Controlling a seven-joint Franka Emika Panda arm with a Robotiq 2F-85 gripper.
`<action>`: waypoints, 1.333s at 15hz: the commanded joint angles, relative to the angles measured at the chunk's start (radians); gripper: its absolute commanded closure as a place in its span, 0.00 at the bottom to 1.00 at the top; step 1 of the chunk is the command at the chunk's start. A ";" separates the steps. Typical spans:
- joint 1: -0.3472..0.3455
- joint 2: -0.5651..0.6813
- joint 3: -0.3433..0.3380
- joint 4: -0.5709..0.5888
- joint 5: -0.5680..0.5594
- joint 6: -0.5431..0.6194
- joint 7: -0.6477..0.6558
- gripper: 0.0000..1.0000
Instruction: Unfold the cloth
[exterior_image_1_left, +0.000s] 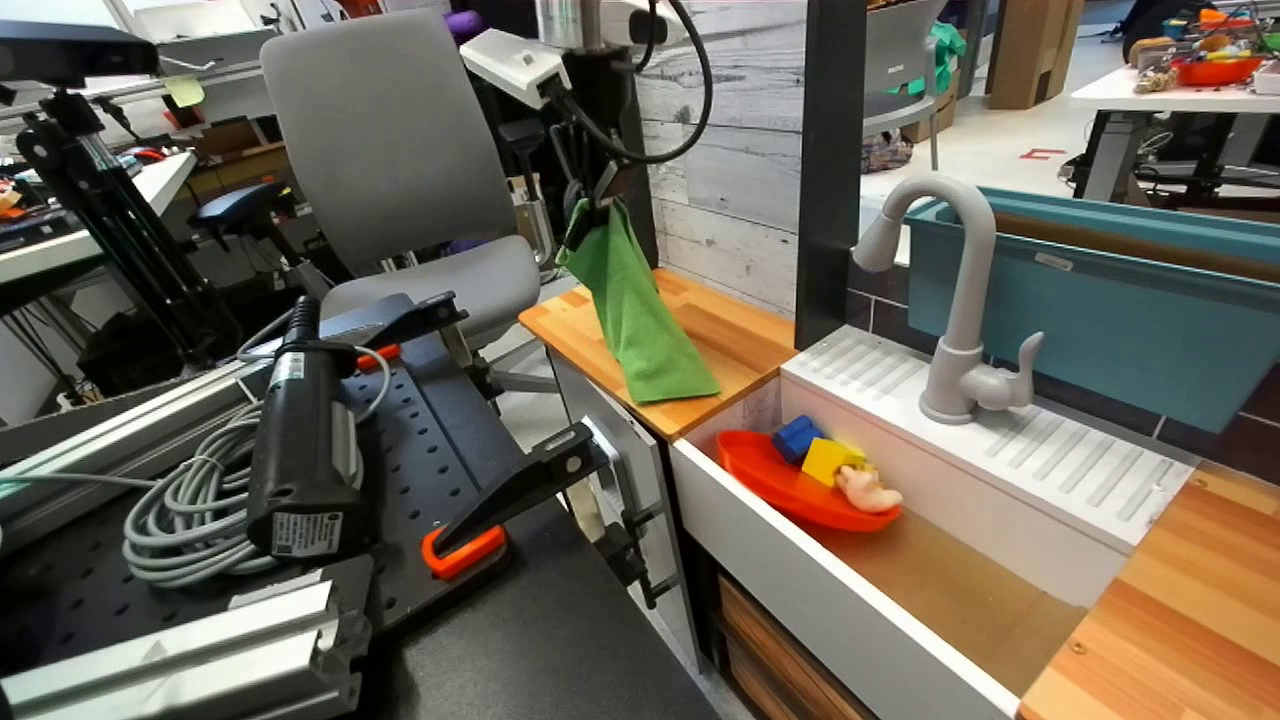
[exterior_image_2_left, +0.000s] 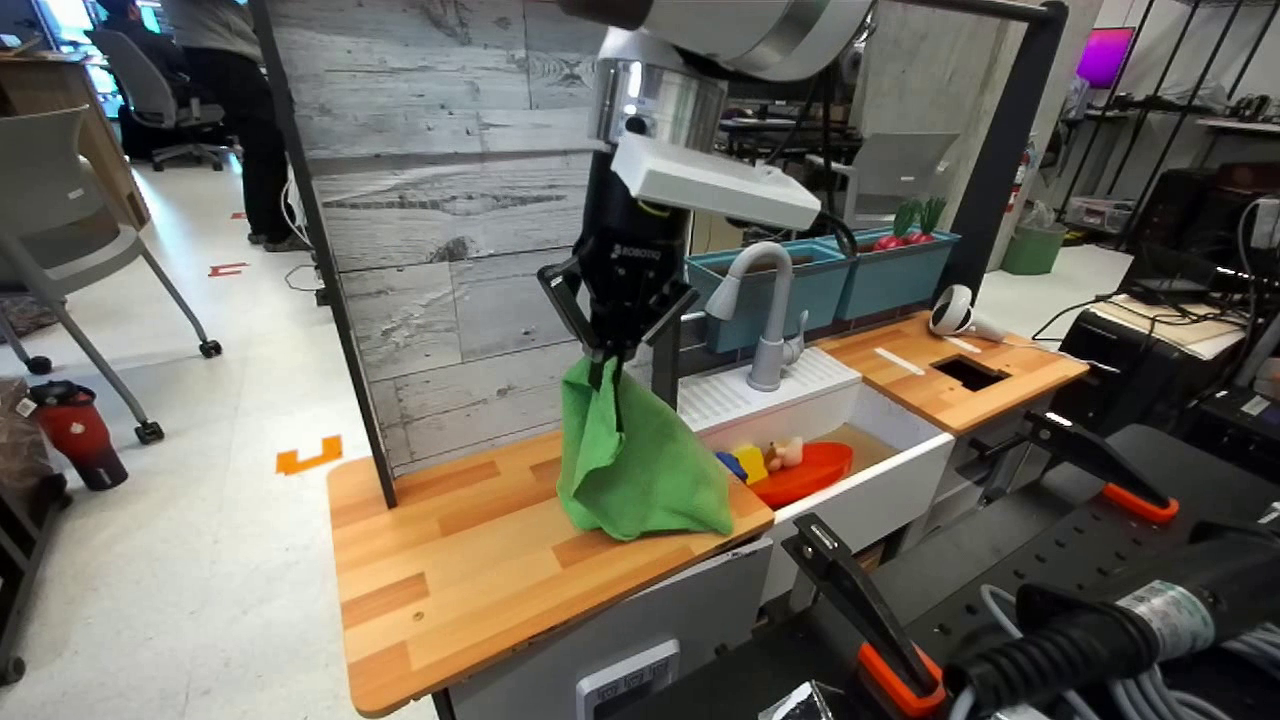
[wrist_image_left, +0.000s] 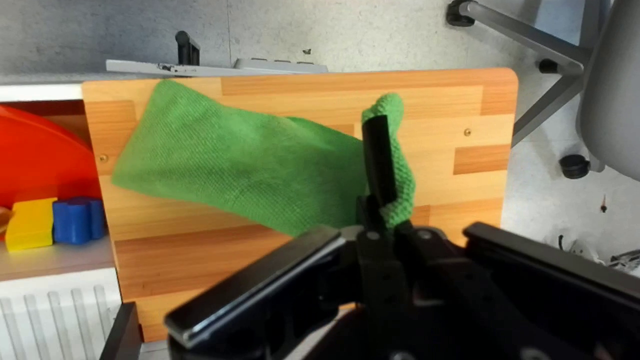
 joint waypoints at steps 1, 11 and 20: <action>0.043 0.047 -0.029 0.107 -0.068 -0.023 0.071 0.99; 0.089 0.313 -0.048 0.390 -0.142 -0.015 0.101 0.99; 0.220 0.513 -0.074 0.504 -0.233 0.085 0.118 0.99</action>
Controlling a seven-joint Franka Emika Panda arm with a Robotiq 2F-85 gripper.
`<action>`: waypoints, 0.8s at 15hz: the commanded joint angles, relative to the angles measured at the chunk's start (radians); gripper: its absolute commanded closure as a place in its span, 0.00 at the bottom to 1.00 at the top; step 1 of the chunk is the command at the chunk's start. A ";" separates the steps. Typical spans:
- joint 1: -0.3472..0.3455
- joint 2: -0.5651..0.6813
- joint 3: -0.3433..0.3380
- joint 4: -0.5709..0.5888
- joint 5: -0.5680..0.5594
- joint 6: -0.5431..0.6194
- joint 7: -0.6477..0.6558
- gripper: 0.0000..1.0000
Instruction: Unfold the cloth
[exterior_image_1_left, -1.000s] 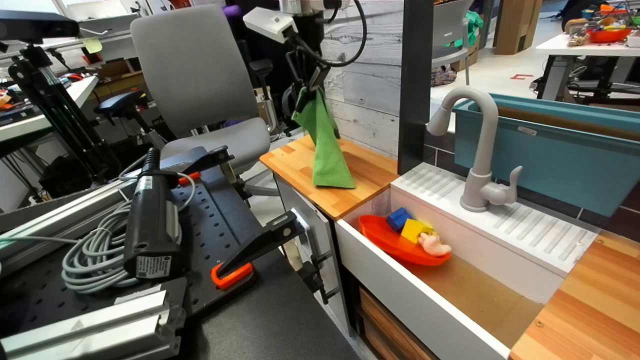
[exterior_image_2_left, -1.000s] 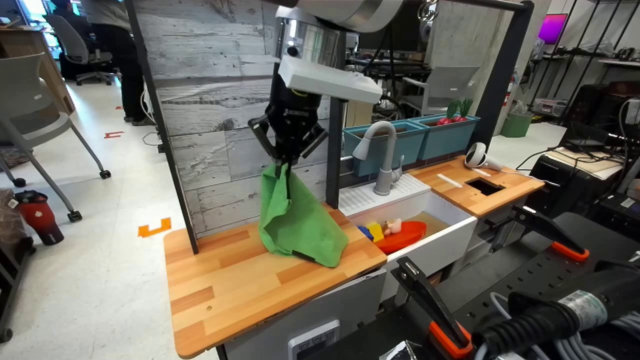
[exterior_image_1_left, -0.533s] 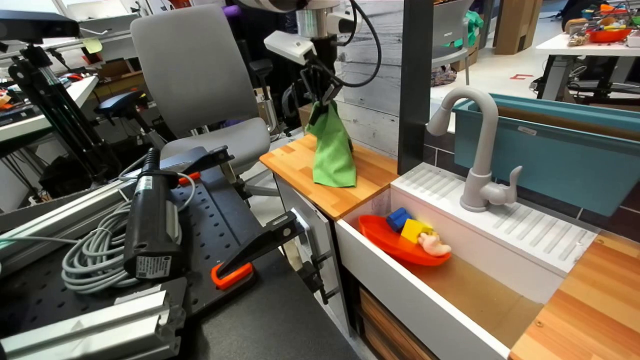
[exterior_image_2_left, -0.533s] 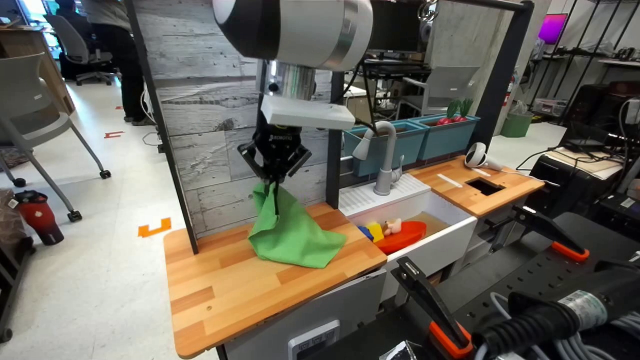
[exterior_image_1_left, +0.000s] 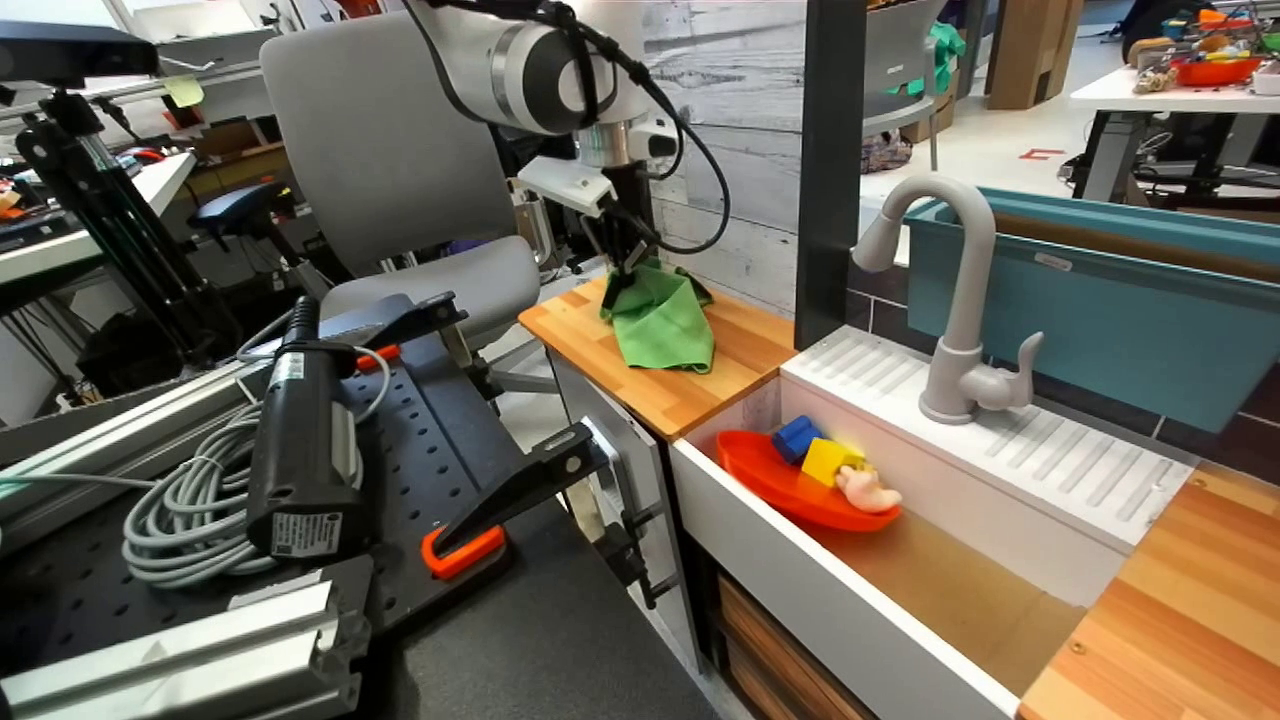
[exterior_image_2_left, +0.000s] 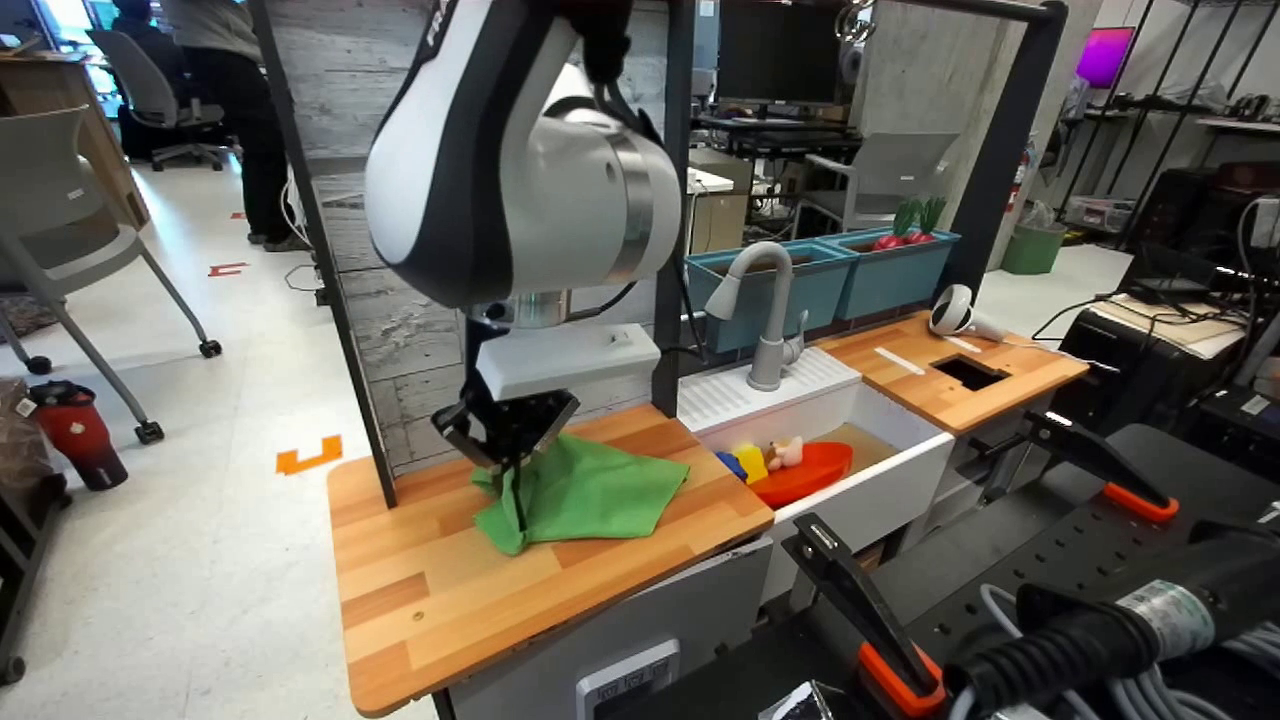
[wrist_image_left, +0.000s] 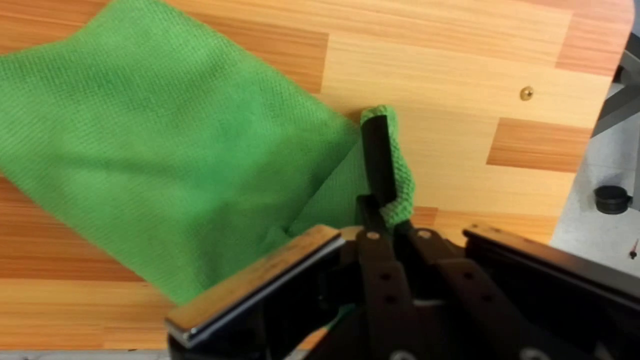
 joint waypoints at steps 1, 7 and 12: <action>0.062 0.079 -0.022 0.095 -0.048 0.011 0.026 0.99; 0.108 0.140 -0.020 0.183 -0.063 0.002 0.028 0.94; 0.095 0.134 -0.011 0.178 -0.050 0.010 0.025 0.49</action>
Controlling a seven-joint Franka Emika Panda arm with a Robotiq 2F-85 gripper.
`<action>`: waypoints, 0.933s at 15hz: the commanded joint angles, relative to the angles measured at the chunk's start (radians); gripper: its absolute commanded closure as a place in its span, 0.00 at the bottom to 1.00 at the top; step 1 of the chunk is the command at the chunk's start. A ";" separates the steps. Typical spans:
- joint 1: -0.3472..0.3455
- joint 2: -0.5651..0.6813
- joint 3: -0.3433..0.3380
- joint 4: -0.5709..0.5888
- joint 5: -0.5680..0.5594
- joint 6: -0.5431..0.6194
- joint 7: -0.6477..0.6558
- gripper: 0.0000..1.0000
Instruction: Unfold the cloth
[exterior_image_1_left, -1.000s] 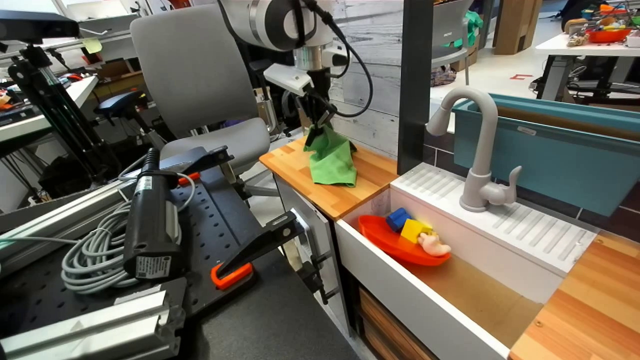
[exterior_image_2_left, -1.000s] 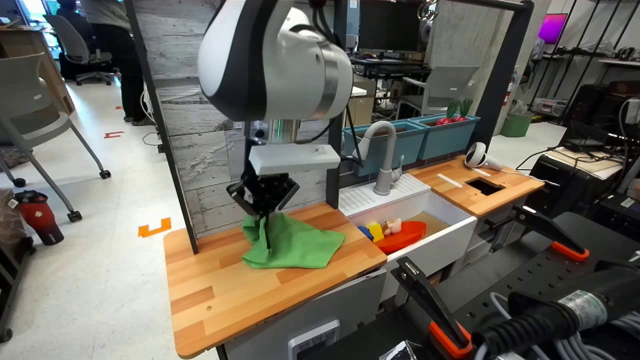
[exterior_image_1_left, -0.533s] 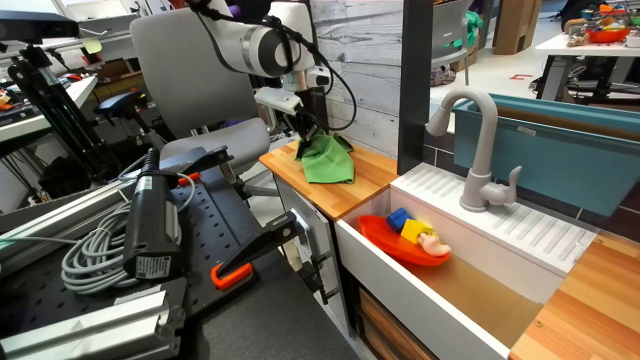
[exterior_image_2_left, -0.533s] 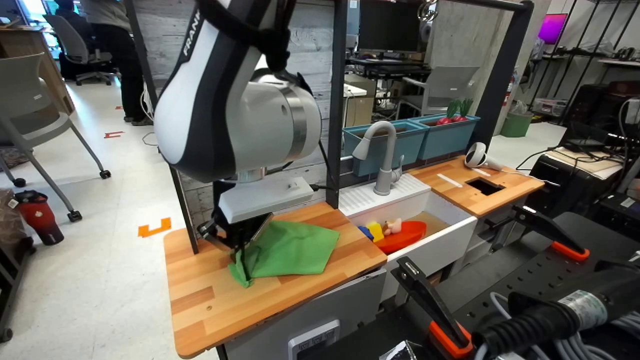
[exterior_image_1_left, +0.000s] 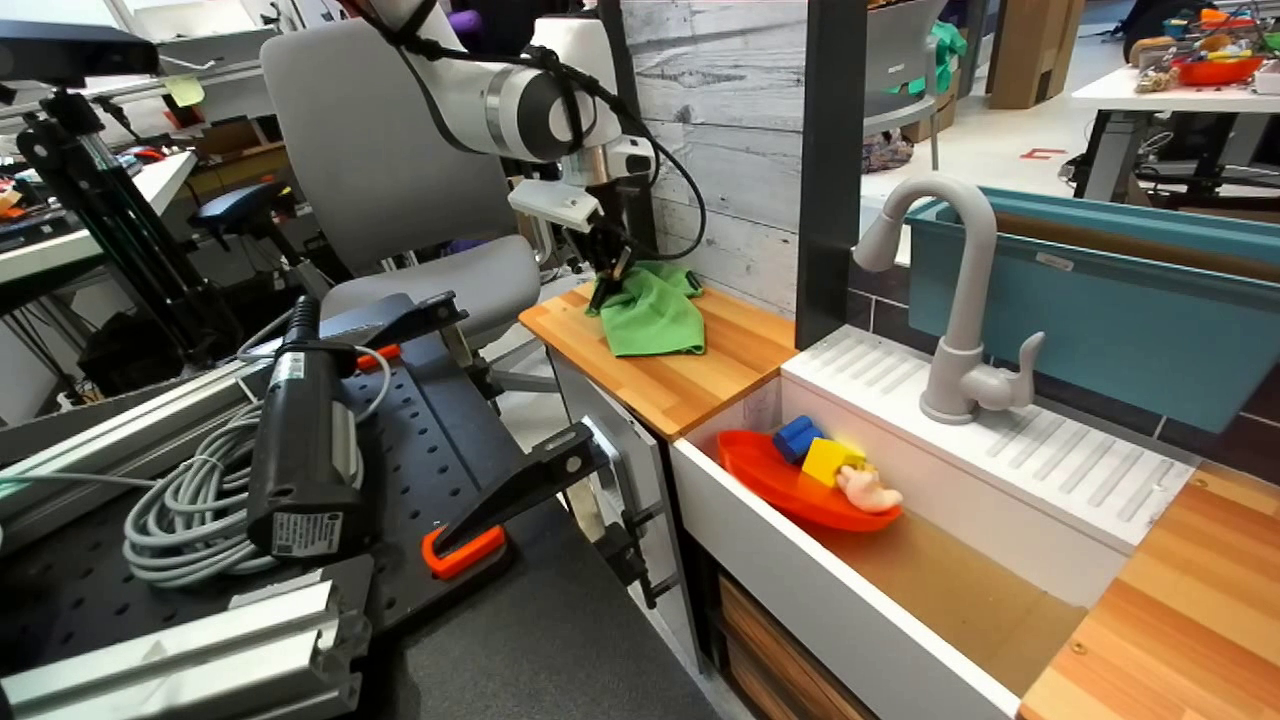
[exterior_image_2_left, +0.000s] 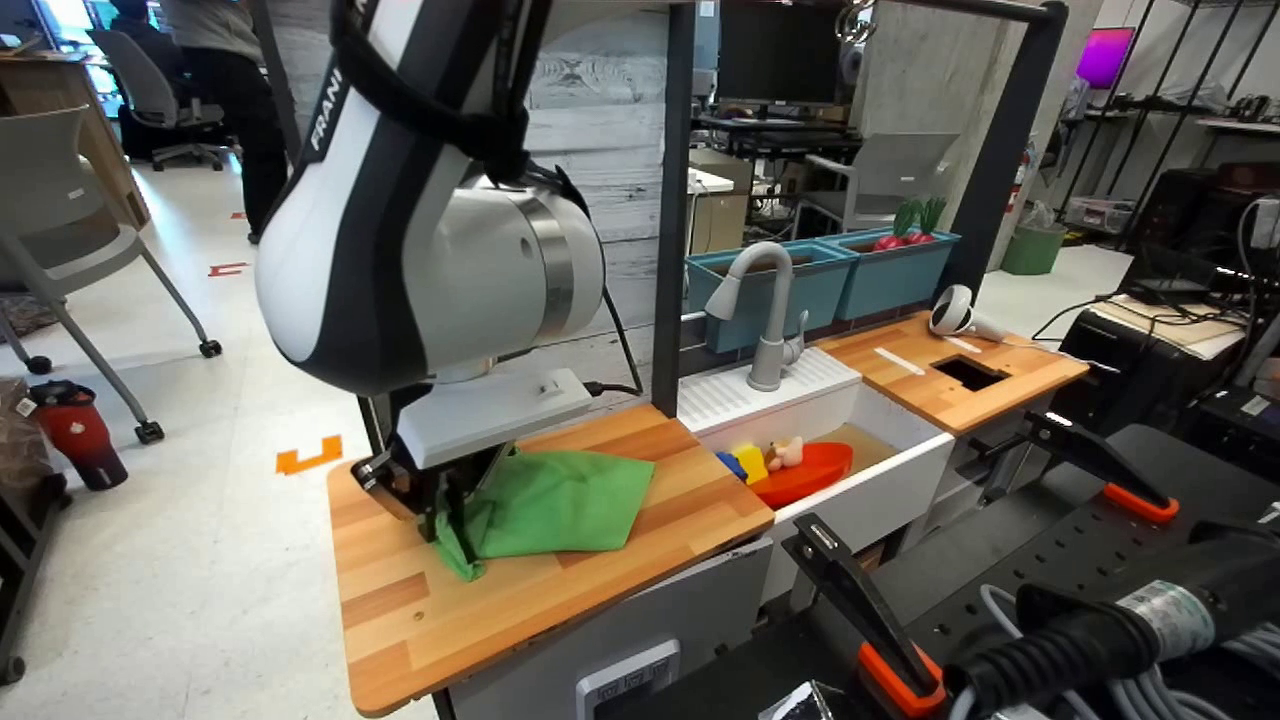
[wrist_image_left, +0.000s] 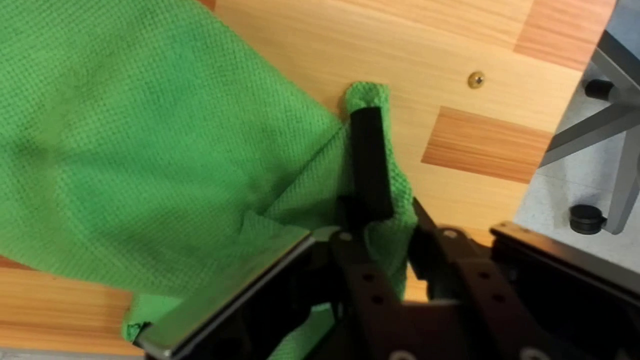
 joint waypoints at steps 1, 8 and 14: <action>-0.009 -0.004 0.003 0.005 -0.014 0.012 0.016 0.43; 0.000 -0.206 0.002 -0.251 0.000 0.226 0.061 0.00; -0.006 -0.183 0.010 -0.216 -0.006 0.214 0.050 0.00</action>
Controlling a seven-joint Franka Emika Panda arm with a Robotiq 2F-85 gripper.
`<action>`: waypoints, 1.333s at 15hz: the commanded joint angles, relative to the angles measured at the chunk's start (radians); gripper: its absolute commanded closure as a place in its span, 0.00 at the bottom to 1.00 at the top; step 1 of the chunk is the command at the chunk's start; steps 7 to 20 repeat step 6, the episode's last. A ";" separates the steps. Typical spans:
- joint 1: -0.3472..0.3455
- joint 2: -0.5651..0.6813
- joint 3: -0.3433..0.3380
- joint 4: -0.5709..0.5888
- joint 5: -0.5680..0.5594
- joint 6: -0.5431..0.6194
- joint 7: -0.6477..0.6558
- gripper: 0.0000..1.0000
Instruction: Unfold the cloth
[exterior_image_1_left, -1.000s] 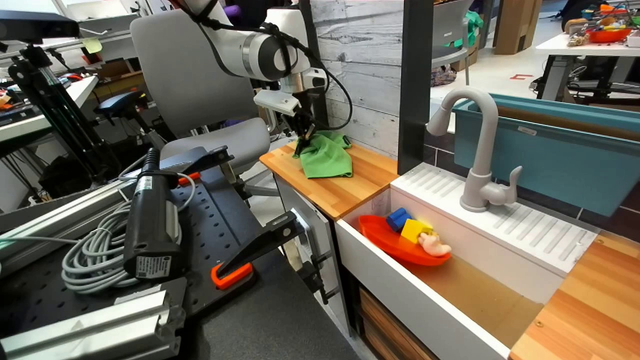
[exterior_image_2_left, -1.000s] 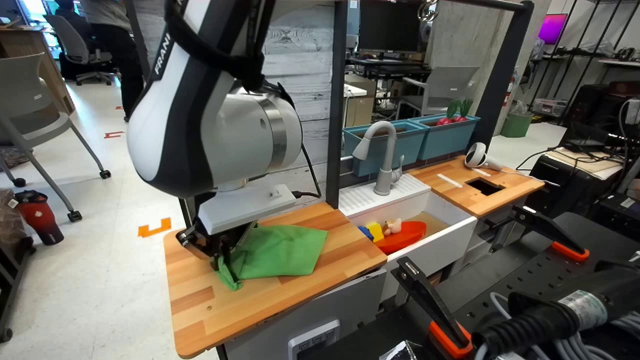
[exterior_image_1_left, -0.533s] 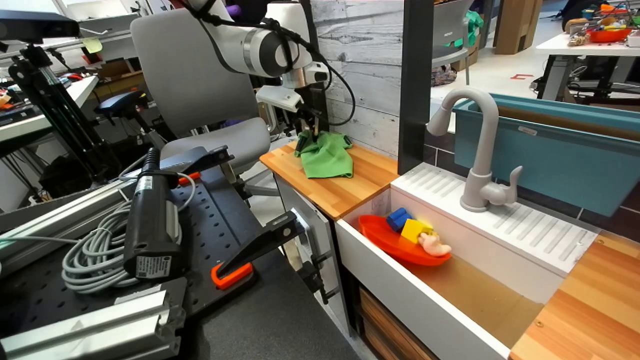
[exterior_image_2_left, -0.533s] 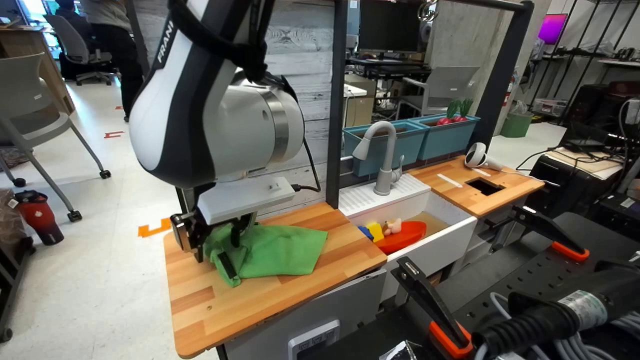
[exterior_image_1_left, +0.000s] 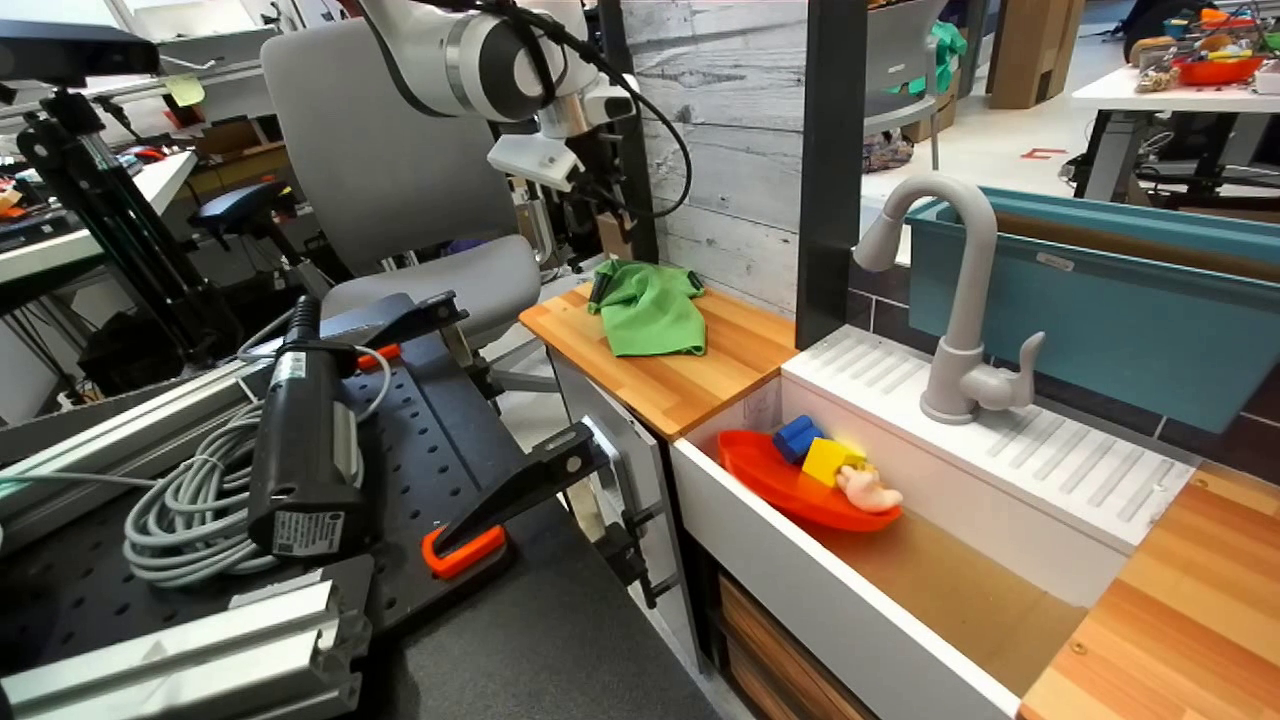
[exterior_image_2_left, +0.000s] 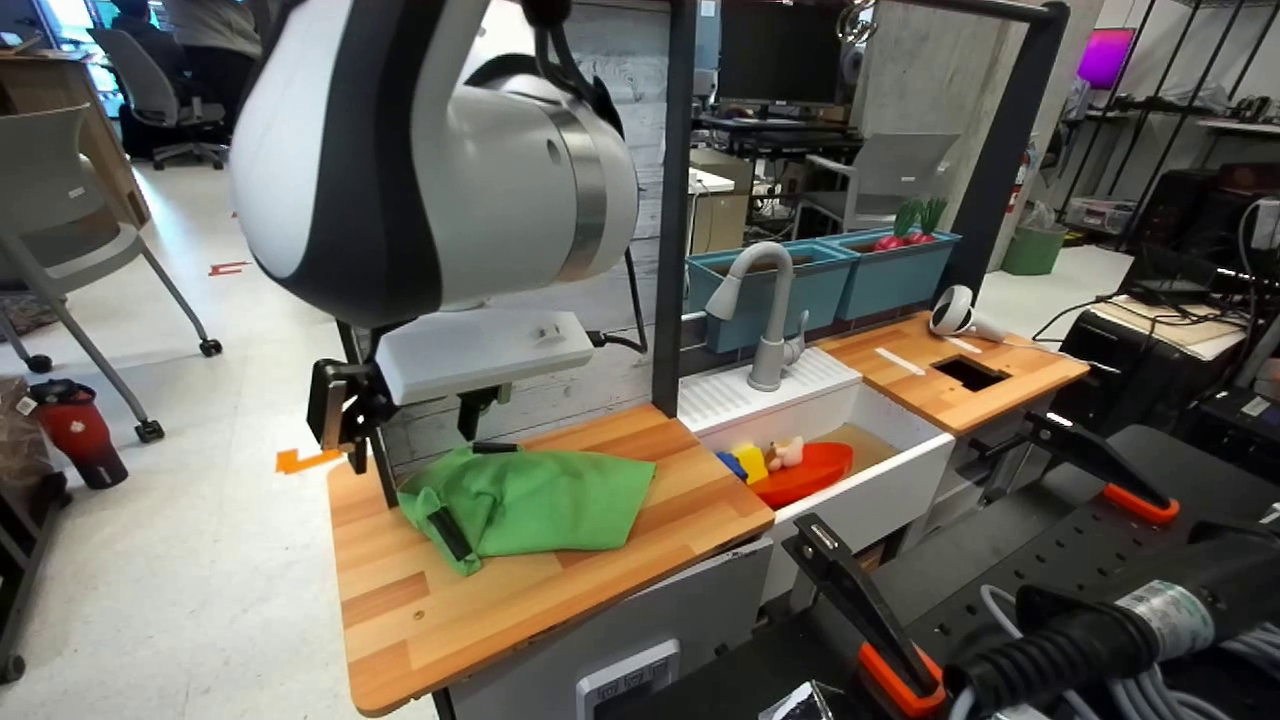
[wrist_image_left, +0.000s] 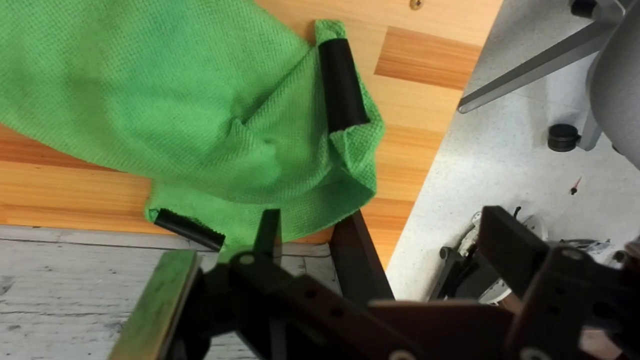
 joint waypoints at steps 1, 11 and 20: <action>-0.002 0.006 0.002 0.005 -0.007 -0.003 0.005 0.00; -0.003 0.017 0.002 0.013 -0.006 -0.003 0.004 0.00; -0.003 0.017 0.002 0.013 -0.006 -0.003 0.004 0.00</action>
